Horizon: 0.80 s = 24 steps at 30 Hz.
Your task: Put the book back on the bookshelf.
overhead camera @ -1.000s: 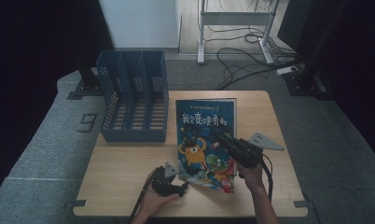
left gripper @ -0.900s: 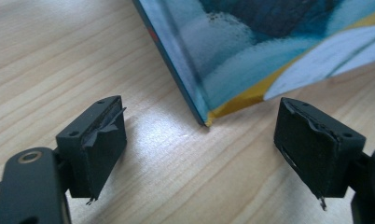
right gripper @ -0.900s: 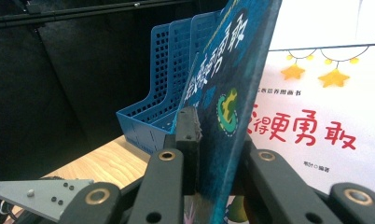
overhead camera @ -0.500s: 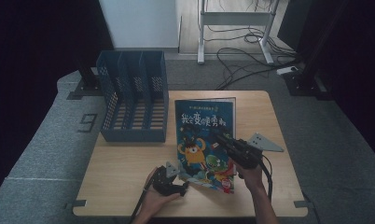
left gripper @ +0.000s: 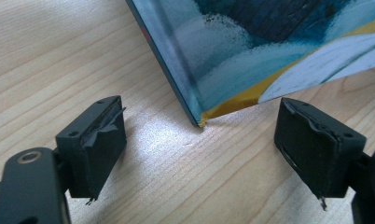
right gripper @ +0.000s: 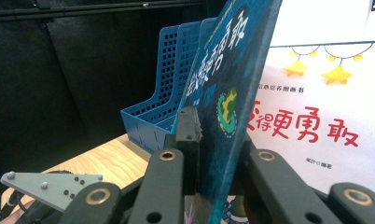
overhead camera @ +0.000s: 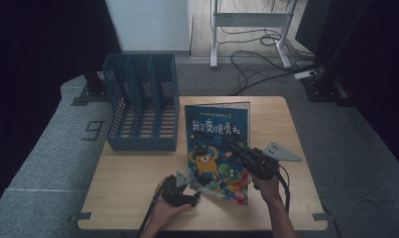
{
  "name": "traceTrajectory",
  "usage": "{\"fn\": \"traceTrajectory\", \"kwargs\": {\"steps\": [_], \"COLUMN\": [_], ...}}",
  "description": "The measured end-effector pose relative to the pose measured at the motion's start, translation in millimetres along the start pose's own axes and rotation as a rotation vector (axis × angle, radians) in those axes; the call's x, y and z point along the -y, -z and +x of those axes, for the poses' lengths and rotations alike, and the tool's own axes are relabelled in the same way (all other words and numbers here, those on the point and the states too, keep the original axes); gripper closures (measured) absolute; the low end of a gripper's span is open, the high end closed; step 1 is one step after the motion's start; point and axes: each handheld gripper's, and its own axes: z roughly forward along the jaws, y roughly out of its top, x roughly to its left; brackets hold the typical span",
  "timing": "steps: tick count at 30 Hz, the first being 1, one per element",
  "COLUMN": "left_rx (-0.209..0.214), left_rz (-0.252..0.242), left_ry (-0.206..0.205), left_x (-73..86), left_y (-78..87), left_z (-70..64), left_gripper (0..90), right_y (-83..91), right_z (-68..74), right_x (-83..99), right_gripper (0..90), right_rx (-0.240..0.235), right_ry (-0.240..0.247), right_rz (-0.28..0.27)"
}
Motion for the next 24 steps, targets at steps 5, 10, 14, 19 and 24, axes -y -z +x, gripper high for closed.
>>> {"fn": "traceTrajectory", "kwargs": {"steps": [5, 10, 14, 19, 24], "left_rx": [-0.013, -0.014, -0.024, -0.036, -0.032], "left_rz": [-0.002, 0.015, 0.013, 0.013, 0.008], "left_ry": [-0.009, -0.008, 0.003, 0.014, 0.011], "left_x": [-0.1, -3.0, -4.7, -6.0, -5.1], "left_y": [-1.5, -2.4, -4.1, -5.2, -5.0], "left_z": [-1.0, -0.3, 0.3, 1.6, 1.4], "left_gripper": [16.2, 15.1, 15.1, 15.2, 15.4], "right_y": [0.2, 0.3, 1.1, 1.5, 1.8], "right_z": [1.3, 3.2, 4.4, 5.8, 4.7], "right_x": [-0.5, -1.2, -1.3, -2.5, -2.2], "right_gripper": [79.9, 79.8, 80.0, 80.3, 80.3], "right_rx": [0.000, 0.002, -0.017, -0.025, -0.030], "right_ry": [0.009, 0.025, 0.045, 0.061, 0.056], "right_rz": [0.001, 0.003, -0.009, -0.005, -0.004]}}
